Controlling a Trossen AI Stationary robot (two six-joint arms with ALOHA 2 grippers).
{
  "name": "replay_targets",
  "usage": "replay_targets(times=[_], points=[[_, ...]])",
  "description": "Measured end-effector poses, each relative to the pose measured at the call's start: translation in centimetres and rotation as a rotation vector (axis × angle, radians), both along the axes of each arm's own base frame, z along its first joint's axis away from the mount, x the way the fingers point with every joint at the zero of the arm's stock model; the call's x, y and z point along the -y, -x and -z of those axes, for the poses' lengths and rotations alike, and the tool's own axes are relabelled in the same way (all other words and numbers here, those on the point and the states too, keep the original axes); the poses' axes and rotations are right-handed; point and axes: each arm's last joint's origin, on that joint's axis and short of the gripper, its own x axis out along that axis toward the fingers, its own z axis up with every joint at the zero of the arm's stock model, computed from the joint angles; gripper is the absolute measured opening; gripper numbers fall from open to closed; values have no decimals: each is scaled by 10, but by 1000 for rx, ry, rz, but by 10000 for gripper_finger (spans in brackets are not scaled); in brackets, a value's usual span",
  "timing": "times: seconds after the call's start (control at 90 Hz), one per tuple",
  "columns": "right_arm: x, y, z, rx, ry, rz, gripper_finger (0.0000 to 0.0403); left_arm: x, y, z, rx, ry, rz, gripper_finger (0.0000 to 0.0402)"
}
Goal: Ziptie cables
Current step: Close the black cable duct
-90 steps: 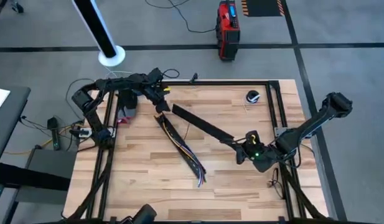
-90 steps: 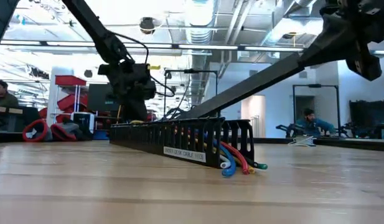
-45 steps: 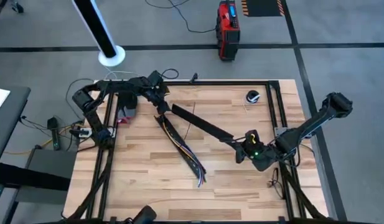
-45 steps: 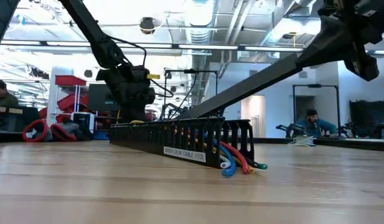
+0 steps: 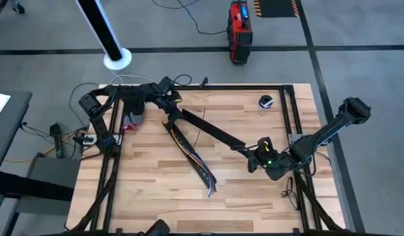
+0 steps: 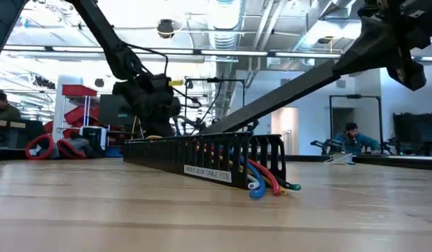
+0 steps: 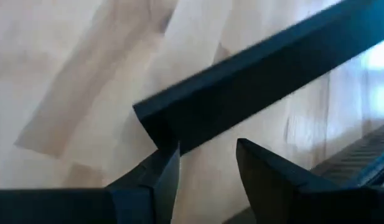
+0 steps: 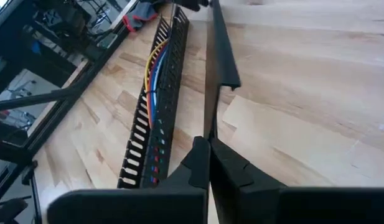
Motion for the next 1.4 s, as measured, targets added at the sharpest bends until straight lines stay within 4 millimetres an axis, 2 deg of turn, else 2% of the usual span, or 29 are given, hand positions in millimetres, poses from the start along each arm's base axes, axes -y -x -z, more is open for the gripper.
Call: replay_targets(times=[0.089, 0.344, 0.5, 0.689, 0.967, 1.244, 1.4], points=[[0, 0, 0, 0, 2, -1, 0, 0, 4, 12, -58, 50, -25, 153], [0, 0, 0, -1, 2, -1, 0, -6, -3, 19, 48, 104, -12, 153], [0, 0, 0, 2, 0, -1, 0, -8, -3, 19, 58, 78, -7, 153], [0, 0, 0, 2, 0, -1, 0, -18, 6, 18, 39, 69, -69, 153], [0, 0, 0, 3, -1, -1, 0, -19, 5, 17, 63, 81, -71, 152], [0, 0, 0, 3, -3, -3, 0, -19, 5, 2, 101, 49, -74, 153], [0, 0, 0, 3, -3, -3, 0, -21, 3, 1, 104, 10, -85, 153]])
